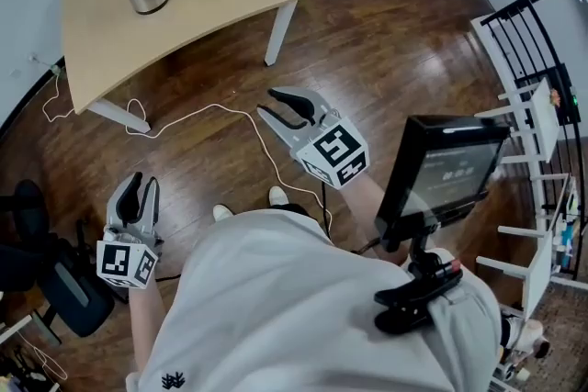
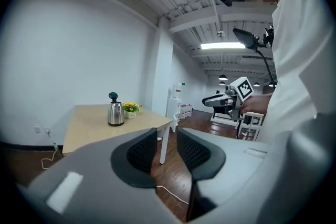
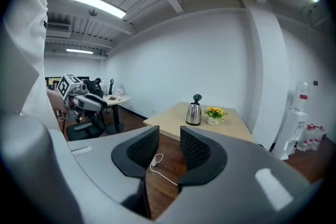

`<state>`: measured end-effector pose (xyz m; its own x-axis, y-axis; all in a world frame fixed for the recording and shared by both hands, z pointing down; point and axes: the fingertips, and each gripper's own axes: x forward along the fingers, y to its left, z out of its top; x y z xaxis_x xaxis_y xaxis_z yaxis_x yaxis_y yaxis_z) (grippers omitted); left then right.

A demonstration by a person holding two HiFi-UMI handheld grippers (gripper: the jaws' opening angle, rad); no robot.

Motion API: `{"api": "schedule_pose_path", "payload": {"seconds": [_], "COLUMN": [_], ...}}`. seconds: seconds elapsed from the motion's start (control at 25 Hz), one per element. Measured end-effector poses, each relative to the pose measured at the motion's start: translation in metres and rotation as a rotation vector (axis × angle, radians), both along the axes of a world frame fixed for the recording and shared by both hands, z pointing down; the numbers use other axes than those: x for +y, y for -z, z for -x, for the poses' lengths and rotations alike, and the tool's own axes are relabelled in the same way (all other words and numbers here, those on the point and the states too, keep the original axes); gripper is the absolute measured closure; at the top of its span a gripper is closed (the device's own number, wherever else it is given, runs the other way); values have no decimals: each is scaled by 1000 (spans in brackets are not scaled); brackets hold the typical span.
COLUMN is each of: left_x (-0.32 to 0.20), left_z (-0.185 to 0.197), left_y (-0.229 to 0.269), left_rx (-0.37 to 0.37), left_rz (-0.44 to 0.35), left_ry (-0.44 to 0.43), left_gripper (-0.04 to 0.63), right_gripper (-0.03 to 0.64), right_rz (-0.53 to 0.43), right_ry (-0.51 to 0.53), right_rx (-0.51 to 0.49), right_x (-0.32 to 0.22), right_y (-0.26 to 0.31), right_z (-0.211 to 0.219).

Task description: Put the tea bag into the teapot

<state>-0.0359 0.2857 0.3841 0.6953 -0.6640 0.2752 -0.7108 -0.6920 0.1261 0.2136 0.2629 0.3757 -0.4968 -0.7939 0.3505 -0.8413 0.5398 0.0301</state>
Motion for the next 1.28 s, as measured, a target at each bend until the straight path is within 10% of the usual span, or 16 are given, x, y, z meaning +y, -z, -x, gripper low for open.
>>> {"api": "schedule_pose_path", "payload": {"seconds": [0.48,1.28], "left_x": [25,40], "left_z": [-100,-86], "left_y": [25,18], "left_rx": [10,3], "left_rz": [-34,-32], "left_ry": [-27,16], "left_gripper": [499,500], "right_gripper": [506,528], "right_rz": [-38,-19], "right_ry": [-9,15], "right_rx": [18,40], "right_x": [29,37], "right_y": [22,14], "right_z": [-81,-70]}}
